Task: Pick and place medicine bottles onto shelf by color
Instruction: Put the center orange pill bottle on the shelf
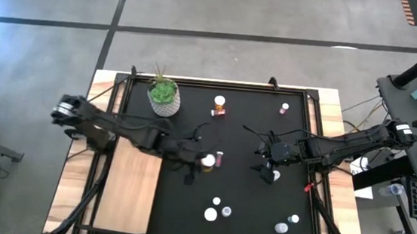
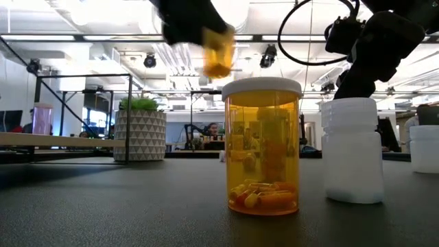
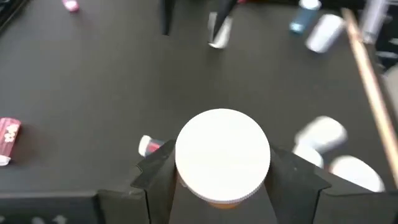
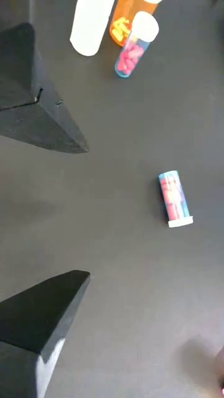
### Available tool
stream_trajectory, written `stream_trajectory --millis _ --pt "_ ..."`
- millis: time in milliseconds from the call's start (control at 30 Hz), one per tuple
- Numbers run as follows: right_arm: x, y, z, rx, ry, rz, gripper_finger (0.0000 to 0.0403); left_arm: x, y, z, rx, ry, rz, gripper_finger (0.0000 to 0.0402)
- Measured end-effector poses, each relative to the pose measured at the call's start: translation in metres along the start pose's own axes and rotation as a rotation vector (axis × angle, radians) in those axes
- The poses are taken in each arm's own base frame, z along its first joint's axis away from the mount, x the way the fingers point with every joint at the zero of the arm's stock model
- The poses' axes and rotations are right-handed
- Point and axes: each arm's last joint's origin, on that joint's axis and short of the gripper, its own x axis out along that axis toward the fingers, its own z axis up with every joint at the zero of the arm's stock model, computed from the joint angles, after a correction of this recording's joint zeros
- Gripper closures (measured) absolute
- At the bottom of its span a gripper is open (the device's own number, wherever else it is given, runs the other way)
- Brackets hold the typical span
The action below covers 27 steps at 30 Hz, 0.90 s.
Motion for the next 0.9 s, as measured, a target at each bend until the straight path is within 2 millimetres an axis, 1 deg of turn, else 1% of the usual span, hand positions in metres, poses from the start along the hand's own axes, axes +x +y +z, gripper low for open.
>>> stream_trajectory --millis 67,133,233,433,533,700,833,900 --pt "0.000 0.000 0.000 0.000 0.002 -0.001 0.0087 -0.017 -0.007 -0.006 0.013 0.032 0.017 0.0215" --pt "0.000 0.000 0.000 0.000 0.001 -0.001 0.0087 -0.029 -0.012 -0.014 0.023 0.063 0.049 0.0215" --pt "0.000 0.000 0.000 0.001 -0.001 0.000 0.0087 -0.045 -0.018 -0.033 0.042 0.119 0.079 0.0215" --pt "0.000 0.000 0.000 0.000 -0.001 0.000 0.0087 -0.070 -0.029 -0.074 -0.087 0.075 0.100 0.0215" --pt "0.000 0.000 0.000 0.000 -0.001 0.000 0.0087 -0.079 -0.030 -0.094 -0.145 0.043 0.140 0.0216" --pt "0.000 0.000 0.000 0.000 -0.001 0.001 0.0087 -0.090 -0.026 -0.122 -0.213 0.039 0.133 0.0216" --pt "0.000 0.000 0.000 0.000 -0.001 0.000 0.0087 -0.097 -0.020 -0.144 -0.215 0.080 0.141 0.0216" --pt "0.000 0.000 0.000 0.000 -0.001 0.000 0.0087 -0.098 -0.017 -0.153 -0.189 0.105 0.154 0.0216"
